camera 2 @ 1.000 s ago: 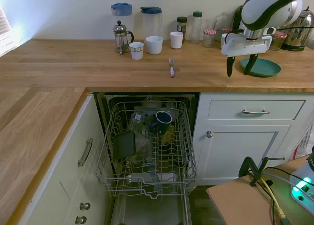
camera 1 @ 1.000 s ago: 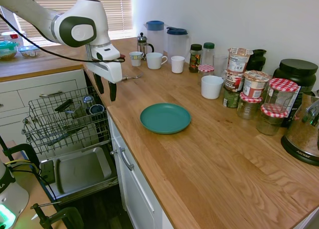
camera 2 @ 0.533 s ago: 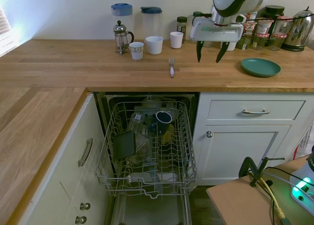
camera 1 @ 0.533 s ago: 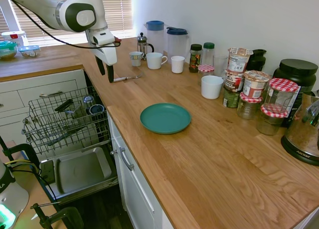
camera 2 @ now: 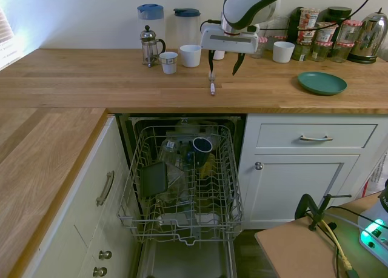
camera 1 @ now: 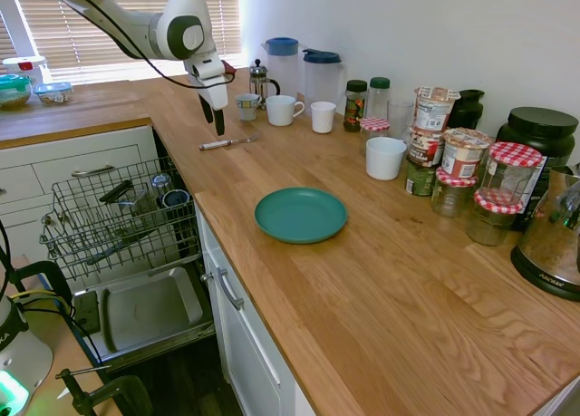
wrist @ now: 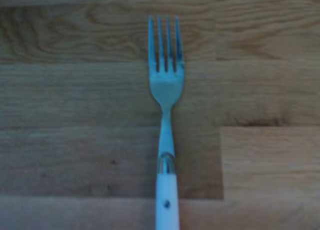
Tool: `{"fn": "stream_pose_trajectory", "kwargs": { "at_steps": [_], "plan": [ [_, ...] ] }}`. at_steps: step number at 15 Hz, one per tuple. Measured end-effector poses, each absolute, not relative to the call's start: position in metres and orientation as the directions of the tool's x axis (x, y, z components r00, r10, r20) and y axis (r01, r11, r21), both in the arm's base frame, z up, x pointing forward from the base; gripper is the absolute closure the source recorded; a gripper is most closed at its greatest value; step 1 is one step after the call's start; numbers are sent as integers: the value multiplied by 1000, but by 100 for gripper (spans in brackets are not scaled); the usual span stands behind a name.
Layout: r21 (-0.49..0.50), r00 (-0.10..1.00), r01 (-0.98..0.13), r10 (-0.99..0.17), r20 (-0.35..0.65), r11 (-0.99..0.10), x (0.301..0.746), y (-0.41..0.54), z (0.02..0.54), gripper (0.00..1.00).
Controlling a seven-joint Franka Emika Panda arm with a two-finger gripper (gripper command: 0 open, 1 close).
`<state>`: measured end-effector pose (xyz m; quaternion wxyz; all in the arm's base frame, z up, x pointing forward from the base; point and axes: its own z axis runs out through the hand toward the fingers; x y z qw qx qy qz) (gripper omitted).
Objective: Put the fork in the dishwasher
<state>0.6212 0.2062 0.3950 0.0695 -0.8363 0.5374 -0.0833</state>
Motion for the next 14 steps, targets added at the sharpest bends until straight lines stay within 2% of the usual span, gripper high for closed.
{"fn": "stream_pose_trajectory", "kwargs": {
  "at_steps": [7, 14],
  "plan": [
    [-174, 260, -946, -961, 99, -274, 654, 224, 363, 0],
    [-132, 227, -962, -969, 98, -239, 657, 228, 347, 0]
  ]
}}
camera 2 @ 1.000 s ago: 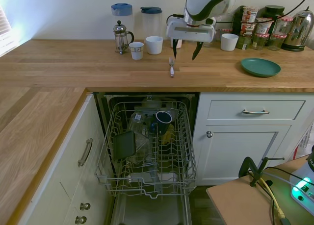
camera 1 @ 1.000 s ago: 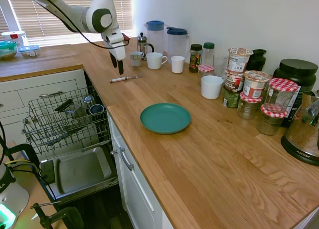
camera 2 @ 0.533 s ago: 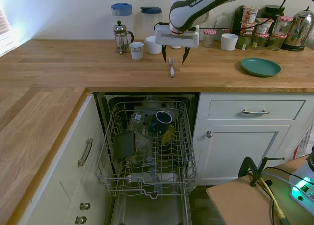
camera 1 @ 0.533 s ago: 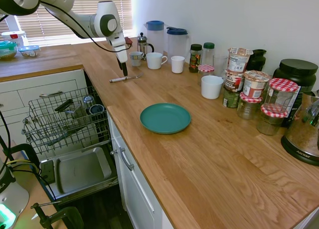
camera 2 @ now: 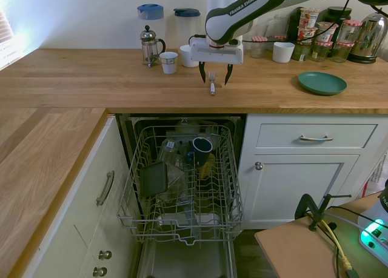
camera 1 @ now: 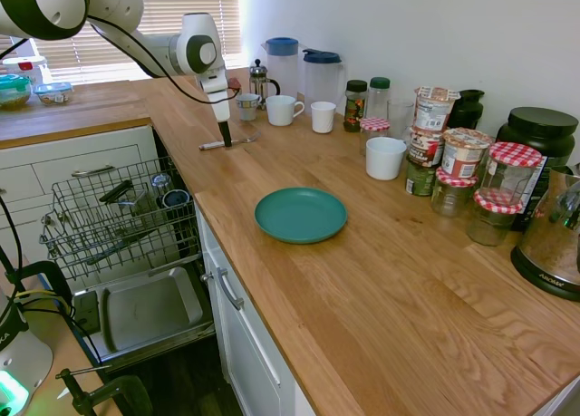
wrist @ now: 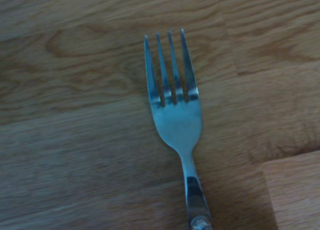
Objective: Put the fork in the dishwasher
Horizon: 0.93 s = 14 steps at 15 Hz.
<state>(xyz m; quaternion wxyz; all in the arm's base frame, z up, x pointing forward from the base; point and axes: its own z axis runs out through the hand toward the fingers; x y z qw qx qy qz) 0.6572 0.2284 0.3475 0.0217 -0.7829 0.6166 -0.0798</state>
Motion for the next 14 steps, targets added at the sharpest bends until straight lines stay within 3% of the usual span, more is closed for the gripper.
{"fn": "stream_pose_trajectory", "kwargs": {
  "at_steps": [2, 3, 14],
  "plan": [
    [-125, 225, -964, -969, 99, -236, 660, 229, 344, 0],
    [-121, 224, -964, -970, 99, -235, 662, 230, 342, 100],
    [-118, 217, -967, -972, 93, -227, 669, 231, 337, 100]
  ]
}}
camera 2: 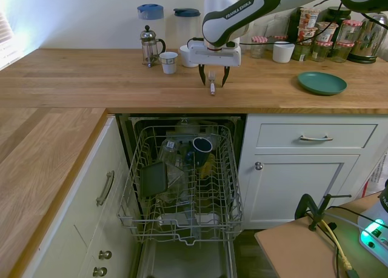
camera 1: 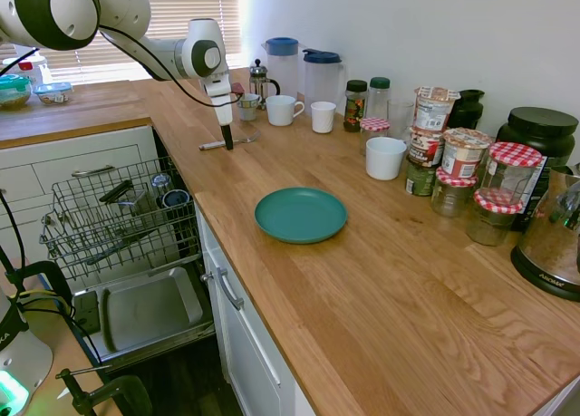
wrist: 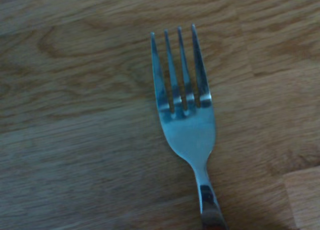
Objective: Put the fork in the dishwasher
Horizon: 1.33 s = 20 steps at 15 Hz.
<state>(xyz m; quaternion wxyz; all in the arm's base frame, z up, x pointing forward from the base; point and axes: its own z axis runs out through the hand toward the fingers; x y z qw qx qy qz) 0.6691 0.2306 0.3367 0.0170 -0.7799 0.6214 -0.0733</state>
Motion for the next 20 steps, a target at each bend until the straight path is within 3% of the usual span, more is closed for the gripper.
{"fn": "stream_pose_trajectory", "kwargs": {
  "at_steps": [15, 20],
  "plan": [
    [-157, 199, -966, -979, 52, -205, 670, 227, 338, 100],
    [-186, 192, -962, -980, 54, -199, 643, 209, 351, 100]
  ]
}}
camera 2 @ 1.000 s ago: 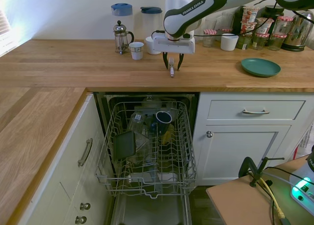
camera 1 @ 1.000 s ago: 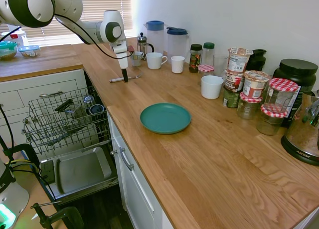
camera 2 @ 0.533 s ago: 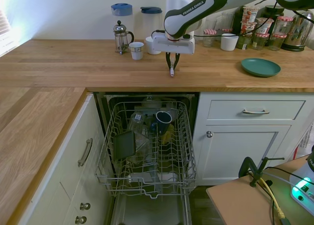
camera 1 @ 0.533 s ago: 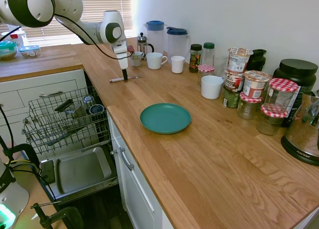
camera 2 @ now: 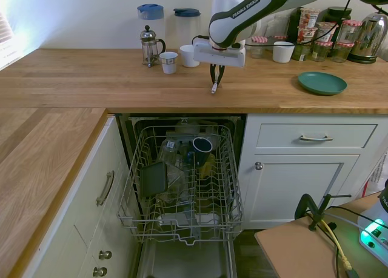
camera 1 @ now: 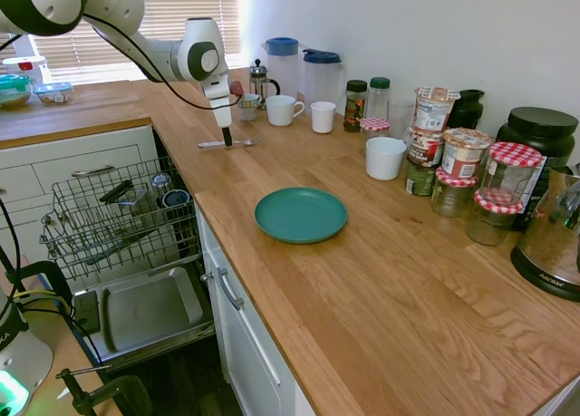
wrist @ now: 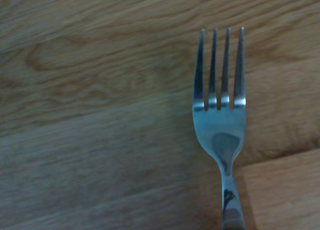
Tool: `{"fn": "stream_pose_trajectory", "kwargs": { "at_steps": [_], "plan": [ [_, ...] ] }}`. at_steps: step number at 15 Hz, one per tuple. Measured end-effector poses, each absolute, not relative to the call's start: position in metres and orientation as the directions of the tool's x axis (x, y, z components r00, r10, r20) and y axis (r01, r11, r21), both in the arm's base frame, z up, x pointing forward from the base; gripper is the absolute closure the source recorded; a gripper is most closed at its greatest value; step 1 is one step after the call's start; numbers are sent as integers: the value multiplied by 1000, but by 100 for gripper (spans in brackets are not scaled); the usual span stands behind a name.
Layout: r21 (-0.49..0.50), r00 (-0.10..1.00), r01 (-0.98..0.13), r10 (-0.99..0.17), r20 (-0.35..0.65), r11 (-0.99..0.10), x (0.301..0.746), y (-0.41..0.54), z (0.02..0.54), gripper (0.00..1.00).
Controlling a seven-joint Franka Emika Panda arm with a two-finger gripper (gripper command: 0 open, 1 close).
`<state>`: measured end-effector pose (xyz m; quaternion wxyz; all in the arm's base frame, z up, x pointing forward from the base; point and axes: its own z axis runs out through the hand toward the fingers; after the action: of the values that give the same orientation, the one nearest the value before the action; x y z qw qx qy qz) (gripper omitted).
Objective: Put the fork in the dishwasher
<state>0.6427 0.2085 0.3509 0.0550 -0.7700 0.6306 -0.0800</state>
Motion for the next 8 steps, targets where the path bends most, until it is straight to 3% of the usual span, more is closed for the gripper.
{"fn": "stream_pose_trajectory", "kwargs": {
  "at_steps": [8],
  "plan": [
    [-209, 260, -939, -961, 94, -274, 534, 248, 404, 100]
  ]
}}
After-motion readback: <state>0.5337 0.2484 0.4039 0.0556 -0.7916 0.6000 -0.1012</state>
